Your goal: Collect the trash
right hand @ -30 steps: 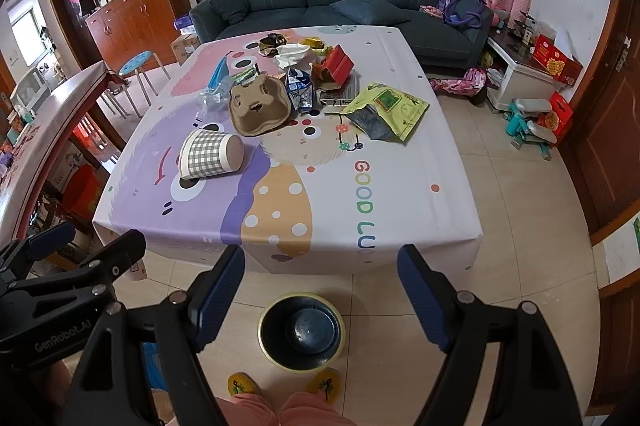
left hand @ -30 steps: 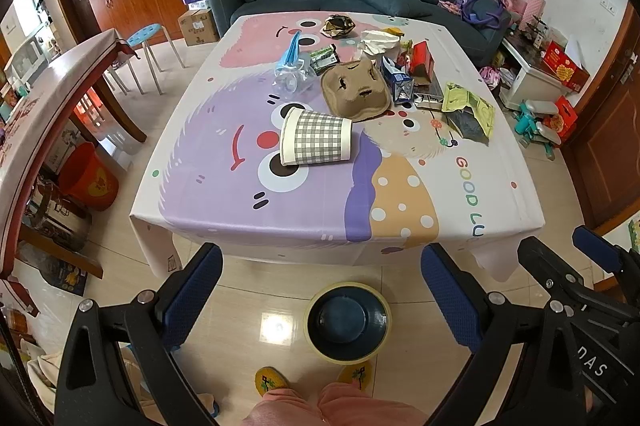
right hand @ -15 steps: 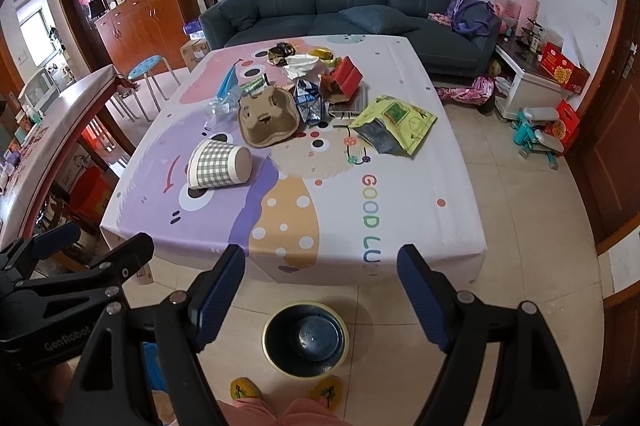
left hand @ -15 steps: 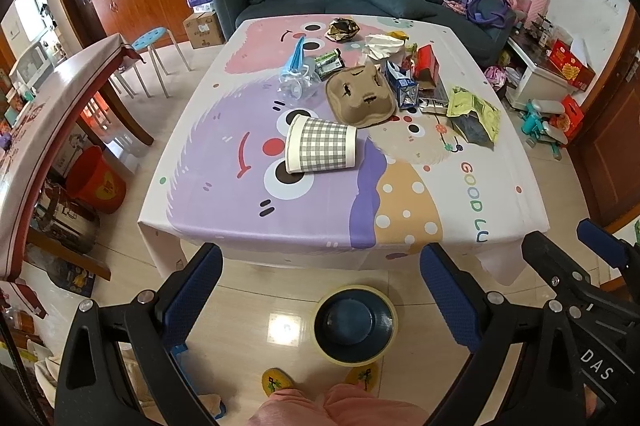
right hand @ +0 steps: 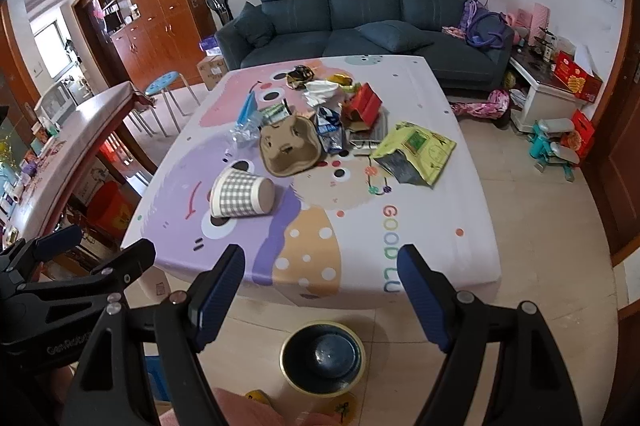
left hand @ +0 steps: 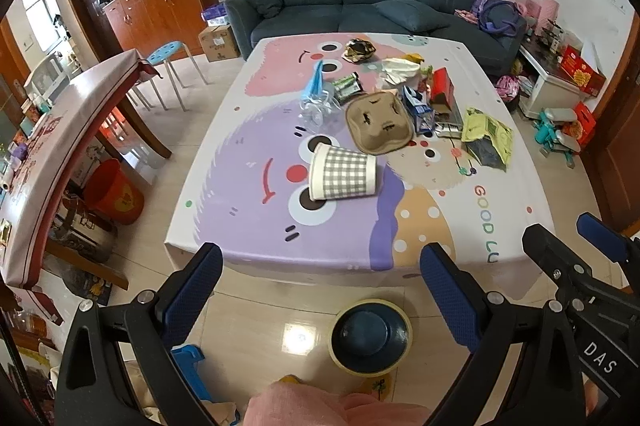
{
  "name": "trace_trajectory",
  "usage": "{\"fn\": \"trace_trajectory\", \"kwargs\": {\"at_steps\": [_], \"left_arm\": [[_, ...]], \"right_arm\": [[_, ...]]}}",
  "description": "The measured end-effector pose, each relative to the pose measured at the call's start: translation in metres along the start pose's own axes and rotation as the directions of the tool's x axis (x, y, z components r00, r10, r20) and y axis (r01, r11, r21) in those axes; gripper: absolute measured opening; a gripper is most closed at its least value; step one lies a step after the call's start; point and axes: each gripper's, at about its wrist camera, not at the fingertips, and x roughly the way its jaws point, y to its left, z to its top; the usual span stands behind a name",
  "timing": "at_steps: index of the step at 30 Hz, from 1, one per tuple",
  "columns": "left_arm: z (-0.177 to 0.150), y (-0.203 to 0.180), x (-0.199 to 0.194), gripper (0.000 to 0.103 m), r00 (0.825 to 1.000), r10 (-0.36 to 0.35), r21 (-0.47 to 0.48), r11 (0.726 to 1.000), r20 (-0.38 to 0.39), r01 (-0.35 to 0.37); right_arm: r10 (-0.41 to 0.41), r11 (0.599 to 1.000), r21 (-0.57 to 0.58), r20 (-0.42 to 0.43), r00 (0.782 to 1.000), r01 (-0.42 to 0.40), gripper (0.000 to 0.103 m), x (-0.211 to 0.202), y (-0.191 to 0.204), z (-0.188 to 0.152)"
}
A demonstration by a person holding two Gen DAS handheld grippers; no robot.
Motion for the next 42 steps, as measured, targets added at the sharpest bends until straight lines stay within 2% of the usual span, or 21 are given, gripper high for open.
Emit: {"fn": "trace_trajectory", "kwargs": {"at_steps": [7,15,19,23,27,30,34,37,40,42], "left_arm": [[0.018,0.023,0.022,0.098,1.0,0.003,-0.059,0.998,-0.017,-0.004],[0.05,0.048,0.071,0.098,0.997,-0.057,-0.071,0.996,-0.056,0.053],[0.078,0.063,0.1,0.098,0.994,-0.078,-0.001,0.997,-0.073,0.078],[0.108,0.085,0.133,0.098,0.991,-0.103,0.052,0.993,-0.086,0.108],[0.13,0.106,0.17,0.098,0.985,-0.129,0.101,0.985,-0.113,0.141],[0.142,0.115,0.204,0.098,0.975,-0.153,0.148,0.973,-0.158,0.177],[0.15,0.116,0.238,0.098,0.958,-0.187,0.204,0.951,-0.216,0.231],[0.157,0.114,0.256,0.098,0.948,-0.211,0.233,0.935,-0.24,0.267],[0.165,0.113,0.266,0.098,0.94,-0.231,0.246,0.924,-0.251,0.293],[0.169,0.112,0.273,0.098,0.935,-0.242,0.255,0.917,-0.26,0.308]], "right_arm": [[0.023,1.0,0.004,0.002,1.0,-0.023,0.079,0.017,0.008,0.011],[0.011,1.0,0.025,-0.042,0.999,-0.01,0.079,0.055,0.03,0.032],[0.016,0.992,0.125,-0.095,0.995,-0.004,0.079,0.086,0.041,0.045],[0.034,0.965,0.262,-0.183,0.983,0.015,0.079,0.128,0.046,0.049],[0.057,0.912,0.406,-0.276,0.959,0.062,0.079,0.174,0.053,0.042],[0.088,0.85,0.519,-0.31,0.947,0.091,0.079,0.201,0.06,0.032],[0.12,0.754,0.649,-0.29,0.95,0.103,0.079,0.22,0.065,0.02],[0.155,0.658,0.747,-0.258,0.953,0.095,0.079,0.232,0.066,0.009],[0.16,0.587,0.803,-0.241,0.957,0.104,0.081,0.243,0.068,0.001],[0.116,0.582,0.805,-0.221,0.968,0.114,0.081,0.239,0.074,0.004]]}}
